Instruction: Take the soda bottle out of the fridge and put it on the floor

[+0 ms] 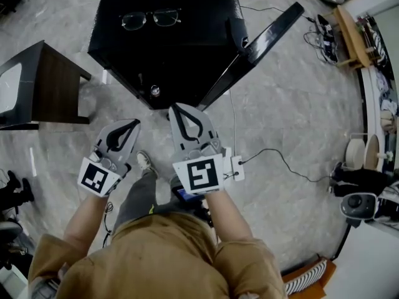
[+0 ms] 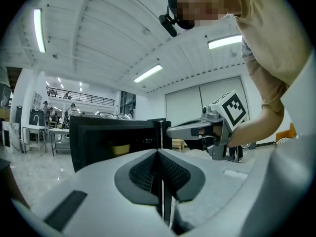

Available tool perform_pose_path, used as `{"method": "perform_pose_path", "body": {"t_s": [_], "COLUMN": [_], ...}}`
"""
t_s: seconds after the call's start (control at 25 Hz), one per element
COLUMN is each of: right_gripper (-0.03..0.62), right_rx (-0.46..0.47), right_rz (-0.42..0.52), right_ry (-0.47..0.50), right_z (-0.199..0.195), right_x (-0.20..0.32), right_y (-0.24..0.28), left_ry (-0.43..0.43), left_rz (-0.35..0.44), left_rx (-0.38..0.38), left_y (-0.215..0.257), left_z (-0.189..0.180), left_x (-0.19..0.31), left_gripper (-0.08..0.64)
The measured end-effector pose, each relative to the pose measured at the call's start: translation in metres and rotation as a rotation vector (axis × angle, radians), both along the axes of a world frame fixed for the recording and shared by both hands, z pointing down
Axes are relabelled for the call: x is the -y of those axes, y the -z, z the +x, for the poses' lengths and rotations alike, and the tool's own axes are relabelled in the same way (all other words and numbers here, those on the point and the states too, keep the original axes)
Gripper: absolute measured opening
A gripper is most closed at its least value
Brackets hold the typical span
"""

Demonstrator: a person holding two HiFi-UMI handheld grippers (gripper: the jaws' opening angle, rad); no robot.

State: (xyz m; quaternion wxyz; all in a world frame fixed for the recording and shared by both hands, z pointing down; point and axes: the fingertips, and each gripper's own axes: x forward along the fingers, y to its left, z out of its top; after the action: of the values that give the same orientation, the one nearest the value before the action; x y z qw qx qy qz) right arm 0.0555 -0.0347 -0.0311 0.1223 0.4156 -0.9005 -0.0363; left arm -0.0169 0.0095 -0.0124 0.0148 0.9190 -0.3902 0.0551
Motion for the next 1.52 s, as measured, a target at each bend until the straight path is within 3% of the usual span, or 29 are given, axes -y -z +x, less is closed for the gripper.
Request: {"method": "perform_pose_path", "body": {"t_s": [0.36,0.8,1.12,1.32,1.52], "right_gripper": [0.0,0.0,0.0,0.002,0.002], "right_rx": [0.019,0.16,0.189,0.235,0.212], "right_rz": [0.074,0.118,0.103,0.095,0.094], "right_ry": [-0.007,-0.083,-0.125,-0.174,-0.19], "right_z": [-0.001,0.003,0.011,0.026,0.046], "right_x": [-0.002,0.0,-0.003,-0.008,-0.012], "right_y": [0.058,0.111,0.129,0.14,0.143], "left_ry": [0.002,0.043,0.126,0.208,0.266], "left_rz": [0.061,0.139,0.203,0.196,0.193], "left_rx": [-0.002,-0.044,-0.089,-0.136,-0.146], "left_y": [0.05,0.106,0.148,0.157,0.157], "left_z": [-0.017,-0.055,-0.094,-0.122,-0.141], "left_x": [0.005,0.009,0.015,0.016,0.012], "left_gripper": [0.002,0.002,0.002,0.002,0.002]}}
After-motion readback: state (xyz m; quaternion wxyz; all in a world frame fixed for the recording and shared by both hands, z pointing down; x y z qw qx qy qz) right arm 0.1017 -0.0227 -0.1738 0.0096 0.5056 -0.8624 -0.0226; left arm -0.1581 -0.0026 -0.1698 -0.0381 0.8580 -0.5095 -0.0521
